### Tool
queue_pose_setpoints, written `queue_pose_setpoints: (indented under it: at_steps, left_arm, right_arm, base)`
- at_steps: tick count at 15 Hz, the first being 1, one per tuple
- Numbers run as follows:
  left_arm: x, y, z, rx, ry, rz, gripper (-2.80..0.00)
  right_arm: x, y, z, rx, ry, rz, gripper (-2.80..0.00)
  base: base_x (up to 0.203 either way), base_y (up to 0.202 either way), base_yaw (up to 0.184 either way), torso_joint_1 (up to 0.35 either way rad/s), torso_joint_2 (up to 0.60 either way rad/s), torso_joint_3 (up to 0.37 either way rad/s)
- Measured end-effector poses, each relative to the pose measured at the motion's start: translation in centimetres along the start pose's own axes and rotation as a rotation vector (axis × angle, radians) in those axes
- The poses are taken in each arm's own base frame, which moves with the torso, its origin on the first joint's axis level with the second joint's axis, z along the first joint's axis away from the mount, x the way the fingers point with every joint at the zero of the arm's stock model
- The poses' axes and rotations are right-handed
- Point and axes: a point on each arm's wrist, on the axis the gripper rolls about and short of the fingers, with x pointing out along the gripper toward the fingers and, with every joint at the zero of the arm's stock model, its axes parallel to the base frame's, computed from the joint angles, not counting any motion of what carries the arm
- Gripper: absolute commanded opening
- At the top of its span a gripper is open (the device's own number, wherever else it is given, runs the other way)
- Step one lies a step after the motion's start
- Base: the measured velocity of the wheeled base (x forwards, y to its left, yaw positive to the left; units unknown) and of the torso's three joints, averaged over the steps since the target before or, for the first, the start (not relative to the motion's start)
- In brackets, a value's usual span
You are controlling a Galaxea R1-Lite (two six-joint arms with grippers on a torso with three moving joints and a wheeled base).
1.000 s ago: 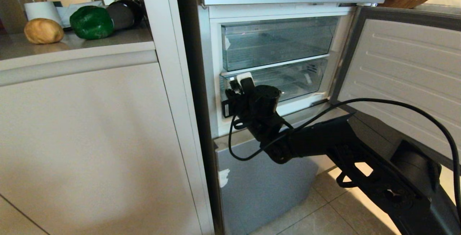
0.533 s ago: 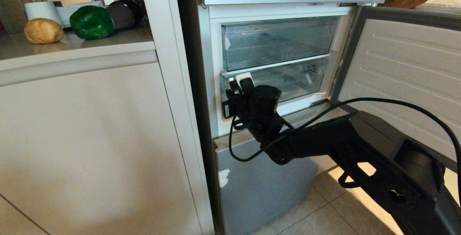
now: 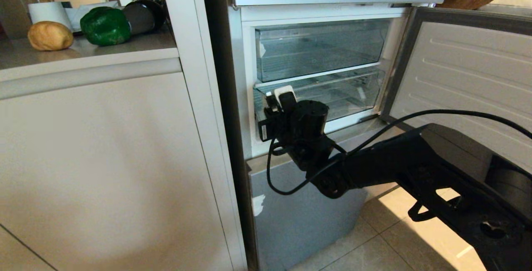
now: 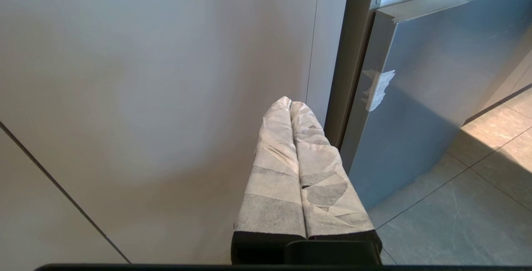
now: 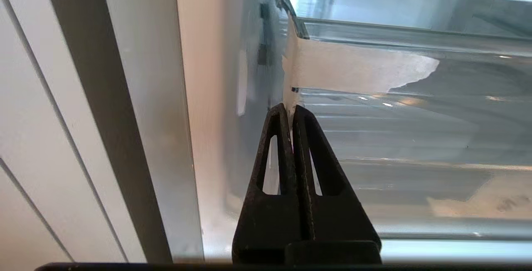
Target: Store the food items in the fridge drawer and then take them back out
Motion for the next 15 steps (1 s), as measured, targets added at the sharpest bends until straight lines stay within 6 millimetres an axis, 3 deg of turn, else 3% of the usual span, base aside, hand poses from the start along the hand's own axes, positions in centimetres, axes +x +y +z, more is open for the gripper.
queue_pose_setpoints:
  at_steps: [15]
  left_arm:
    - [0.0, 0.0, 0.0, 0.000, 0.000, 0.000, -2.80]
  right_arm:
    - [-6.8, 4.0, 2.2, 0.020, 0.009, 0.021, -2.80]
  base:
    - [0.000, 0.000, 0.000, 0.000, 0.00, 0.000]
